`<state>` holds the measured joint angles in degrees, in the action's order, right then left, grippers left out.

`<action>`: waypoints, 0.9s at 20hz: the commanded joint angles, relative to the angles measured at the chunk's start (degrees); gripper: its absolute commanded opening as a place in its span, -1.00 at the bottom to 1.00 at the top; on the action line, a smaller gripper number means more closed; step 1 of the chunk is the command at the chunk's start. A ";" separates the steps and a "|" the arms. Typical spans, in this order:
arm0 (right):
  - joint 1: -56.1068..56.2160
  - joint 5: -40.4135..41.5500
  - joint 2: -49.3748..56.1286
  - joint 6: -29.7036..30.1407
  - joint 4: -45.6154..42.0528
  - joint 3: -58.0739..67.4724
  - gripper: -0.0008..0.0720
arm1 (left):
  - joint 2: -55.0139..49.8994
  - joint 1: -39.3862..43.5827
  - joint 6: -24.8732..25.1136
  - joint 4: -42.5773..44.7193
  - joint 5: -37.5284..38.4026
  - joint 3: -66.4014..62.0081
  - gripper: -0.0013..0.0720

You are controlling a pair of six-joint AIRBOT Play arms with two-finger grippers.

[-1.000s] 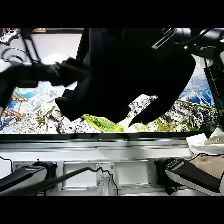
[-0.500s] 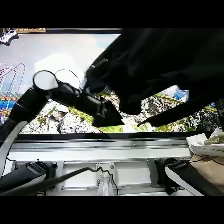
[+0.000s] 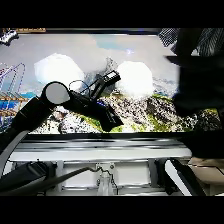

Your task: Fold the clothes and pants, and hang the long-sleeved shirts on hangers.

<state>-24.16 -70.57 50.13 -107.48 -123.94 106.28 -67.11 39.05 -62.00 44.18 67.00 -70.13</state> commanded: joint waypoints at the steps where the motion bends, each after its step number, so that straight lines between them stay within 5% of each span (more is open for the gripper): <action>1: -8.48 5.16 1.49 -6.23 0.57 0.39 -0.88 | 1.73 0.11 -5.20 17.38 -3.26 0.50 -0.35; 10: -20.00 21.00 7.10 -17.73 0.24 0.39 -0.88 | 8.48 -2.78 -6.67 19.89 -6.43 10.16 -0.35; 18: -32.85 23.61 8.98 -22.25 3.58 0.37 -0.88 | 8.46 -2.78 -6.64 19.91 -6.36 10.34 -0.35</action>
<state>-52.60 -48.23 58.52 -127.76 -122.78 106.65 -58.72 36.34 -68.64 63.90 60.73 -59.92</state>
